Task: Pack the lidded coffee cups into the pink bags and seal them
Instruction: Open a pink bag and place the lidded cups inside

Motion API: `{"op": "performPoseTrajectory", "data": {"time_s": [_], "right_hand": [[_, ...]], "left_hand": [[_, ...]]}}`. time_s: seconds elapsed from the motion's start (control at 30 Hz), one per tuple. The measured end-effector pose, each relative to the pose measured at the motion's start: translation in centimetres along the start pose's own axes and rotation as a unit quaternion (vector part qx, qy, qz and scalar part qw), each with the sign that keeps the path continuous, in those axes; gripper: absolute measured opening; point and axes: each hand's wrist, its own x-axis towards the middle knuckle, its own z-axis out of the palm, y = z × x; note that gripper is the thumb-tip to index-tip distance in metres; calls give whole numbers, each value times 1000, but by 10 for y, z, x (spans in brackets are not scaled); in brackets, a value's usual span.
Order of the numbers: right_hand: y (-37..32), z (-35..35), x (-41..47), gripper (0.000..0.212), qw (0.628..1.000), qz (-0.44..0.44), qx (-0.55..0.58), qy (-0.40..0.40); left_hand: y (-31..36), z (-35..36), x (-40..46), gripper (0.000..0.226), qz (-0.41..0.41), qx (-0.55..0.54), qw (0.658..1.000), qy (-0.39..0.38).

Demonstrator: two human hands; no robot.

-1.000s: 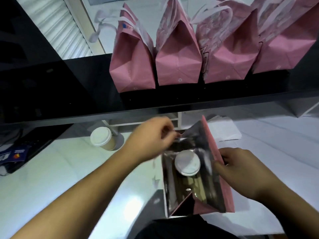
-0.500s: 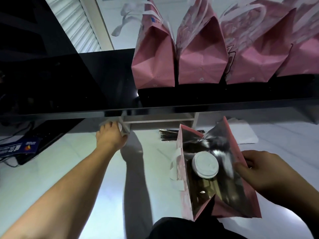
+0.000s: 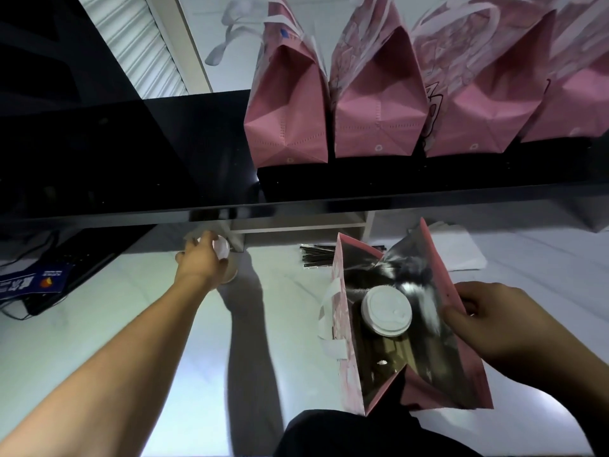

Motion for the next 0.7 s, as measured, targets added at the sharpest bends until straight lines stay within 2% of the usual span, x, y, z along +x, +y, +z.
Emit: {"op": "performPoseTrajectory", "data": {"time_s": [0.13, 0.23, 0.33, 0.5, 0.57, 0.7], "right_hand": [[0, -3, -1, 30, 1000, -7, 11, -11], [5, -3, -2, 32, 999, -22, 26, -15], [10, -1, -3, 36, 998, -42, 33, -12], [17, 0, -6, 38, 997, -63, 54, -9], [19, 0, -8, 37, 996, -66, 60, -6], [22, -2, -10, 38, 995, -72, 62, 7]], "left_hand": [[5, -6, -30, 71, 7, -12, 1000, -1], [16, -18, -75, 87, 86, -14, 996, 3], [37, -36, -129, 94, 165, -55, 984, 32], [87, -93, -205, 90, 314, -114, 934, 128], [111, -111, -229, 89, 384, -97, 912, 107], [152, -106, -246, 85, 477, -45, 877, -41]]}}
